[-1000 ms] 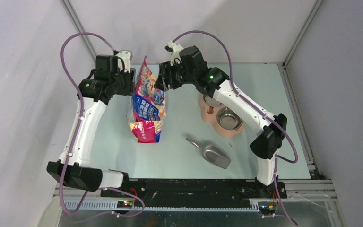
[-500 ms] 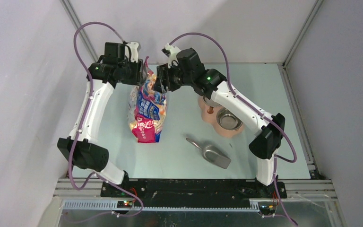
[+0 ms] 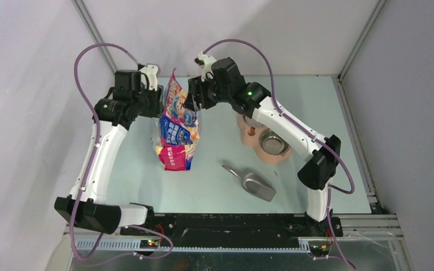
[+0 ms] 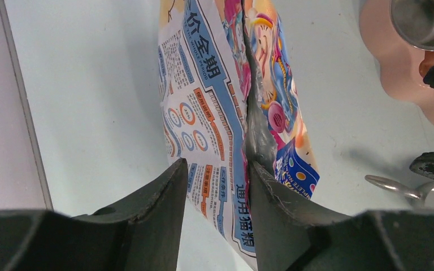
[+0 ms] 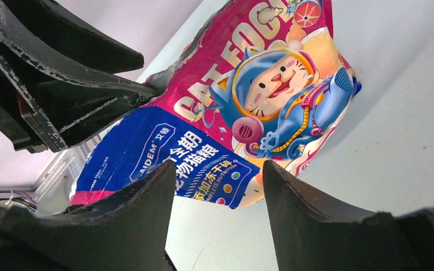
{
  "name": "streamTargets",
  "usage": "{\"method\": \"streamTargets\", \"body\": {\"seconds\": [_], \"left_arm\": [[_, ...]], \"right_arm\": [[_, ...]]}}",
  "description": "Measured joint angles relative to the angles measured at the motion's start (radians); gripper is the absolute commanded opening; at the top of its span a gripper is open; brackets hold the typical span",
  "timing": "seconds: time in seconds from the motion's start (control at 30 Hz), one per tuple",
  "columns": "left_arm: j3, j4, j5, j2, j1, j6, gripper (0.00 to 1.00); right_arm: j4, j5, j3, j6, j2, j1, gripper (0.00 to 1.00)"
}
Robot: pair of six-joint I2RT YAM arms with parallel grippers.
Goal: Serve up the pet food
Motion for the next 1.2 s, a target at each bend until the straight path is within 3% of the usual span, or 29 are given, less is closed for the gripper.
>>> {"method": "streamTargets", "body": {"seconds": [0.2,0.33,0.5,0.67,0.97,1.2], "left_arm": [[-0.009,0.007,0.018,0.001,0.0,0.009,0.48],[0.047,0.002,0.042,0.055,0.0,0.01,0.4],[0.15,-0.021,0.108,0.165,-0.001,0.01,0.23],[0.132,-0.015,0.176,0.166,-0.004,0.008,0.02],[0.064,0.01,0.179,0.099,-0.004,0.006,0.0],[0.059,0.009,0.169,0.086,-0.004,0.006,0.0]], "right_arm": [[-0.001,0.001,0.0,0.0,0.0,0.005,0.61],[-0.001,0.001,0.0,0.0,0.0,0.011,0.59],[-0.001,-0.001,0.021,0.014,0.024,0.011,0.58],[0.007,0.007,0.092,0.109,0.104,0.011,0.53],[0.006,0.001,0.13,0.295,0.198,0.01,0.48],[0.061,-0.098,0.129,0.423,0.214,0.0,0.45]]}}
